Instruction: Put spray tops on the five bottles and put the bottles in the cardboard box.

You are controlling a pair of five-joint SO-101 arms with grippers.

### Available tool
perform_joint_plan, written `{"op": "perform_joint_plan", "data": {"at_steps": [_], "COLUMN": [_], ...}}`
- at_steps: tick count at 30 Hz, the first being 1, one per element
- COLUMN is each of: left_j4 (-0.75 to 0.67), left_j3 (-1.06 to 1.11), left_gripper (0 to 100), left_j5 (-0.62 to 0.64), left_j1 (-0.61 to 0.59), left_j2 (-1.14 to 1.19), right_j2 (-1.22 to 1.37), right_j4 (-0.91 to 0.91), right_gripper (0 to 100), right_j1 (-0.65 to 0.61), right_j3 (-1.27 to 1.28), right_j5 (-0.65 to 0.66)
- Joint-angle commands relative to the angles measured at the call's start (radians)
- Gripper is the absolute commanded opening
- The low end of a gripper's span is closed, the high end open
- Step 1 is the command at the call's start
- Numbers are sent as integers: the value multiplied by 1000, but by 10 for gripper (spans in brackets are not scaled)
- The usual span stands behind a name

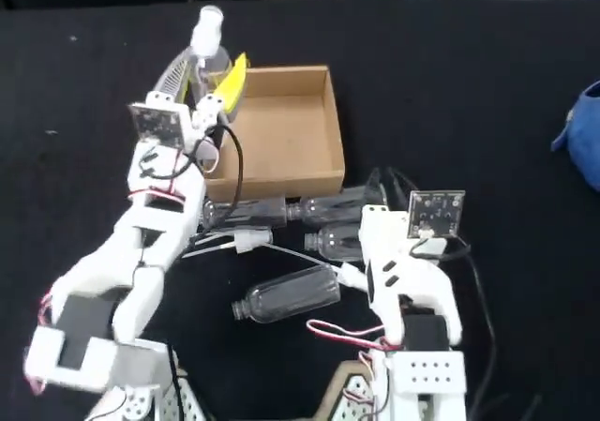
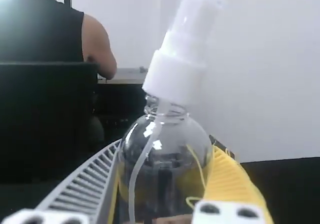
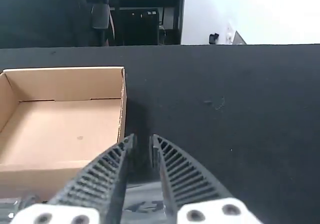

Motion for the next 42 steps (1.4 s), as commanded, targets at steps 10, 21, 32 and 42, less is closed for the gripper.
{"op": "perform_joint_plan", "data": {"at_steps": [10,21,32,42], "left_j4": [-295,-295,-295,-295], "left_j3": [-163,-334,-492,-532], "left_gripper": [29,29,29,29], "left_j5": [9,11,101,100], "left_j1": [-4,-19,-88,-82], "left_j2": [293,503,655,736], "right_j2": [-30,-30,-31,-31], "right_j4": [-28,-28,-29,-29], "right_gripper": [32,32,32,32], "right_j1": [-14,-14,-17,-17], "right_j3": [-8,-8,-10,-10], "right_j5": [6,6,6,6]}}
